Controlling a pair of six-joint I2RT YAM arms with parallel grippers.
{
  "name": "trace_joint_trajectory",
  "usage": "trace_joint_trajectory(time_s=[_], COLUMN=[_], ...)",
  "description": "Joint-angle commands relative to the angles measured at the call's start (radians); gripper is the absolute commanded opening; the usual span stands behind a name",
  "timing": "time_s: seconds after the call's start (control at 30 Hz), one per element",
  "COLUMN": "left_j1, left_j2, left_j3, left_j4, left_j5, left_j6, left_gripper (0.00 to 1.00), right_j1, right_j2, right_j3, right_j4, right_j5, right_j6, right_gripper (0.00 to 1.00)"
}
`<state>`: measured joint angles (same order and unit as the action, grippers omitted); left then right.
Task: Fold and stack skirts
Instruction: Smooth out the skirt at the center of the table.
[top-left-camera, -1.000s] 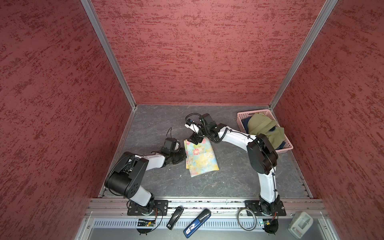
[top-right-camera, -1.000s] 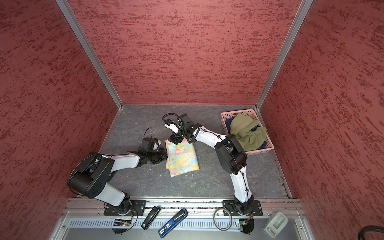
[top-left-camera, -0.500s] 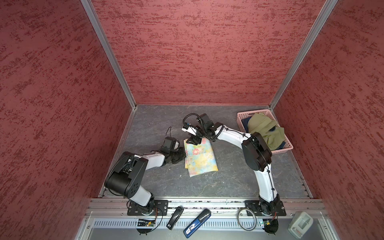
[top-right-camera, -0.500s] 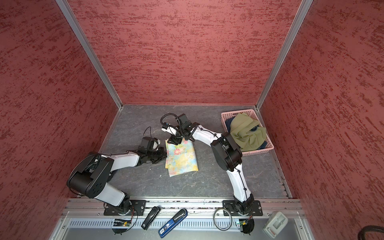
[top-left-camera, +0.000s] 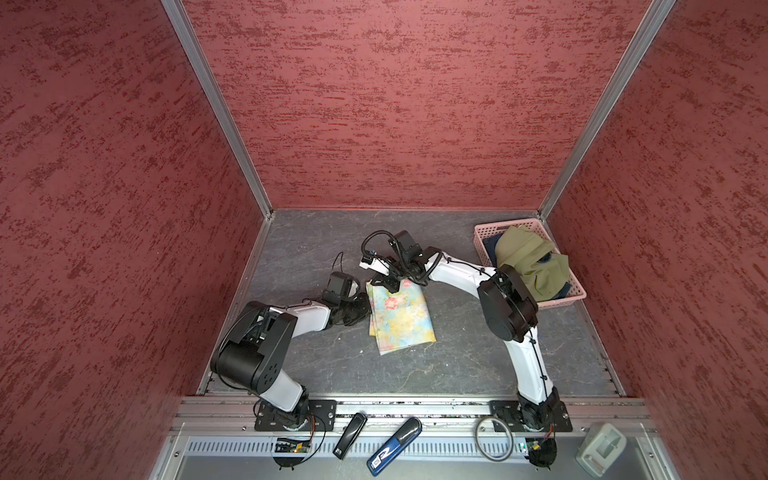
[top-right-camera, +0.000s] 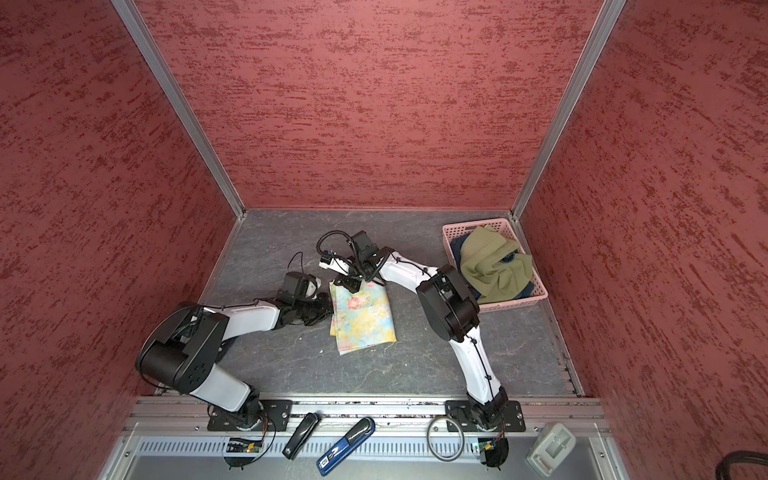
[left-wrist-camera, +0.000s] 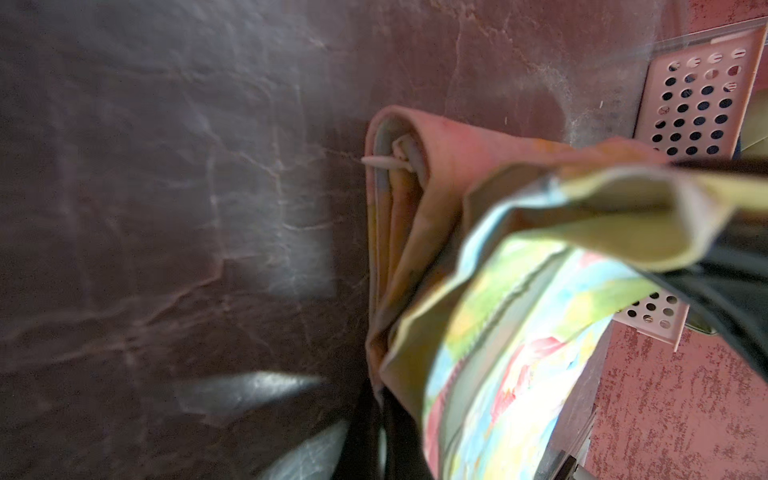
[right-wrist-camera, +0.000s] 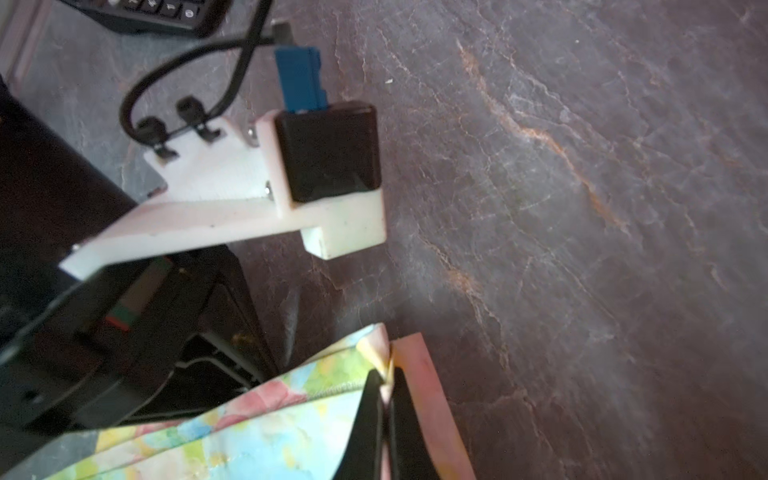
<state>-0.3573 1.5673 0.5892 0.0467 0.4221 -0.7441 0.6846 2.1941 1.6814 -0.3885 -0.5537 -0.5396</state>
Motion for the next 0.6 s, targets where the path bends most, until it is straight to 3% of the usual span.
trace_joint_trajectory(time_s=[0.0,0.57], left_j1=[0.006,0.010], left_j2=[-0.002,0.007], left_j3=[0.009,-0.006], left_j4=[-0.011,0.002], left_j5=[0.006,0.011], left_j6=[0.023,0.017], left_gripper=[0.00,0.00], right_j1=[0.003,-0.086], right_j2=[0.010,0.024], right_j3=[0.041,0.078], right_j4=[0.023,0.131], right_j5=[-0.027,-0.068], right_j6=[-0.013,0.110], right_gripper=[0.00,0.00])
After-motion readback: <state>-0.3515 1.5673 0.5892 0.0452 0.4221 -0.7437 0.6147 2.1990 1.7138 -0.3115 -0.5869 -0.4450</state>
